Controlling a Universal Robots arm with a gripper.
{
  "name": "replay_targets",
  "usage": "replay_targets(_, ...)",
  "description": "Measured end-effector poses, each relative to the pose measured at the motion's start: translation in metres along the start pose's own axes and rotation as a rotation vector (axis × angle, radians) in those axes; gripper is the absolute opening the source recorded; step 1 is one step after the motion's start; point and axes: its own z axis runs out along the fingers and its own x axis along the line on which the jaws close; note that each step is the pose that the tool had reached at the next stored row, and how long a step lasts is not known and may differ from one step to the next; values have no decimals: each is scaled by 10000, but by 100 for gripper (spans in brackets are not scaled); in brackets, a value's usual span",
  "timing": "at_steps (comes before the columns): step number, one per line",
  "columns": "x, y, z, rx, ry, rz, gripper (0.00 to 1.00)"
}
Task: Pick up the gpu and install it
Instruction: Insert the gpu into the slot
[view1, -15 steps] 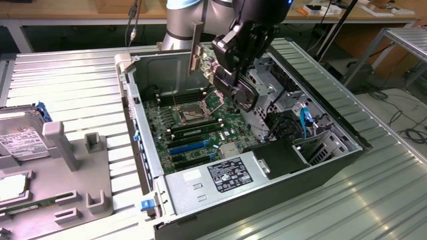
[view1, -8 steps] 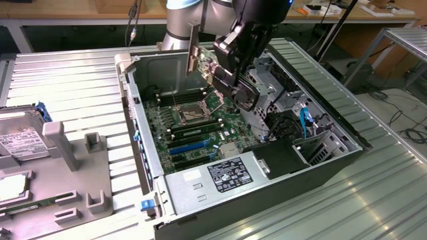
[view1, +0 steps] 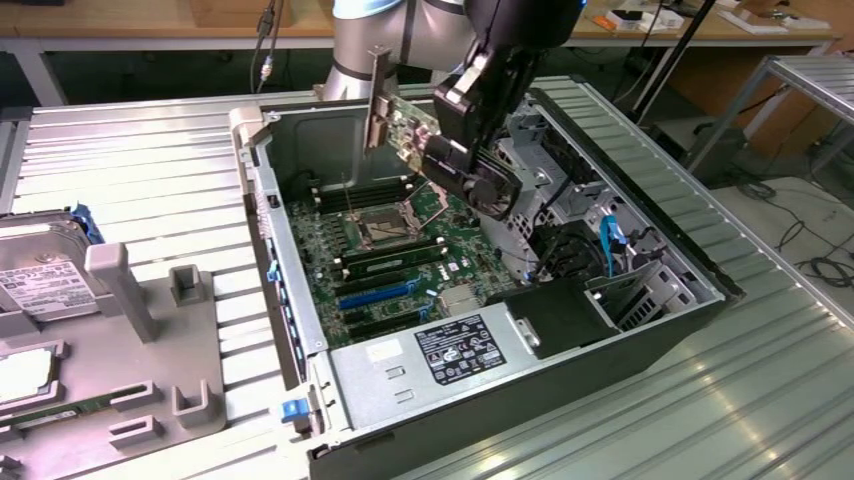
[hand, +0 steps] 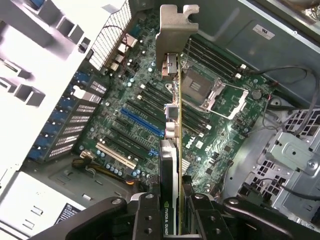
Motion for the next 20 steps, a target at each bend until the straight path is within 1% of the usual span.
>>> replay_targets(15, 0, 0, 0, -42, 63, -1464, 27)
replay_targets(20, 0, 0, 0, -60, 92, -2129, 27)
